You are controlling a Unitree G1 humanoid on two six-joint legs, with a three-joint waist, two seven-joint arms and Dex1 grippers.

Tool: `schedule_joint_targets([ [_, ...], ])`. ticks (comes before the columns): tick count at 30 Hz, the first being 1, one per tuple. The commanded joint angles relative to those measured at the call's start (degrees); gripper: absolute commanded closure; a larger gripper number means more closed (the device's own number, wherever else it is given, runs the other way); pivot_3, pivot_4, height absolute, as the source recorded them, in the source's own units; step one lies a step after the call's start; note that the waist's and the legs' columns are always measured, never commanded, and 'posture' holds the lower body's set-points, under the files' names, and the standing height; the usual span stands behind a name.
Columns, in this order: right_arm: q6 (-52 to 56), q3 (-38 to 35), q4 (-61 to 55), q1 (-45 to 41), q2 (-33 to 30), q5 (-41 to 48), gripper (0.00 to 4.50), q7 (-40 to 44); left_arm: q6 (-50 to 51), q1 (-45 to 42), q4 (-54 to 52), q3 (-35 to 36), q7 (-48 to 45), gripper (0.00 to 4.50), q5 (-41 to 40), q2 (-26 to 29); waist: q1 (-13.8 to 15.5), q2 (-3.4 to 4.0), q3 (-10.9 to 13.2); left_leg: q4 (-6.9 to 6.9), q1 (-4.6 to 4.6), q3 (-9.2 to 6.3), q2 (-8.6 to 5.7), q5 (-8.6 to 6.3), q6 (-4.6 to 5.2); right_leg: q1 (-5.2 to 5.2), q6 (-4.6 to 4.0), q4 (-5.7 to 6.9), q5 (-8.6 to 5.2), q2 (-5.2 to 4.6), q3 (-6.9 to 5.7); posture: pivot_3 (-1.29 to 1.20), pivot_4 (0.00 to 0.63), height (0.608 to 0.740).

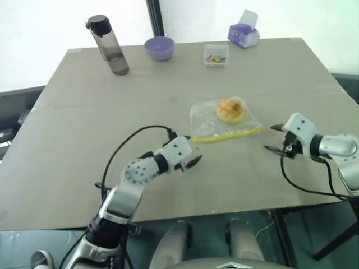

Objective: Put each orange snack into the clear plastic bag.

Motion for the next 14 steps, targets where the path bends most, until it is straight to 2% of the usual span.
schedule_joint_targets([
  [1, 1.1, -7.9, -4.4, 4.5, 0.6, 7.3, 1.18, 0.4, 3.8, 4.9, -6.6, 7.9, 0.7, 0.86, -7.4, -0.5, 0.0, 0.00, 0.0, -0.02, 0.01, -0.01, 0.05, 0.00, 0.00, 0.00, 0.00, 0.00, 0.00, 0.02, -0.02, 0.00, 0.150, 0.739],
  [3, 2.3, -11.1, -6.0, 8.2, 1.2, 11.1, 1.18, 1.1, 6.2, 8.4, -9.2, 10.3, -0.1, 0.86, -10.5, 0.1, 0.0, 0.01, 0.0, -0.11, 0.06, -0.02, 0.09, 0.00, 0.00, 0.00, -0.01, 0.00, -0.01, 0.03, -0.02, 0.00, 0.150, 0.739],
  [7, 3.7, -17.5, -4.7, 17.4, -1.0, 16.7, 1.18, 6.4, 5.6, 17.8, -14.2, 14.2, -1.8, 0.86, -11.9, 4.8, 0.4, 0.01, 0.0, -0.17, 0.10, 0.02, 0.09, 0.00, 0.00, 0.08, -0.02, -0.10, -0.01, -0.02, 0.00, 0.00, 0.150, 0.739],
  [12, 6.3, -26.9, -5.3, 21.9, -1.2, 25.9, 1.18, 10.3, 9.2, 22.7, -20.5, 21.3, -0.9, 0.86, -21.2, 3.5, 0.9, 0.01, 0.0, -0.18, 0.22, 0.09, 0.14, -0.02, 0.03, 0.19, 0.00, -0.14, -0.01, -0.06, 0.04, 0.00, 0.150, 0.739],
  [14, 6.7, -28.8, -5.9, 23.4, -1.6, 27.7, 1.18, 12.0, 10.0, 23.6, -22.0, 22.0, -0.1, 0.86, -20.8, 4.7, 1.1, 0.00, 0.0, -0.29, 0.47, 0.07, 0.17, -0.02, 0.02, 0.41, 0.00, -0.19, -0.03, -0.05, 0.01, 0.00, 0.150, 0.739],
])
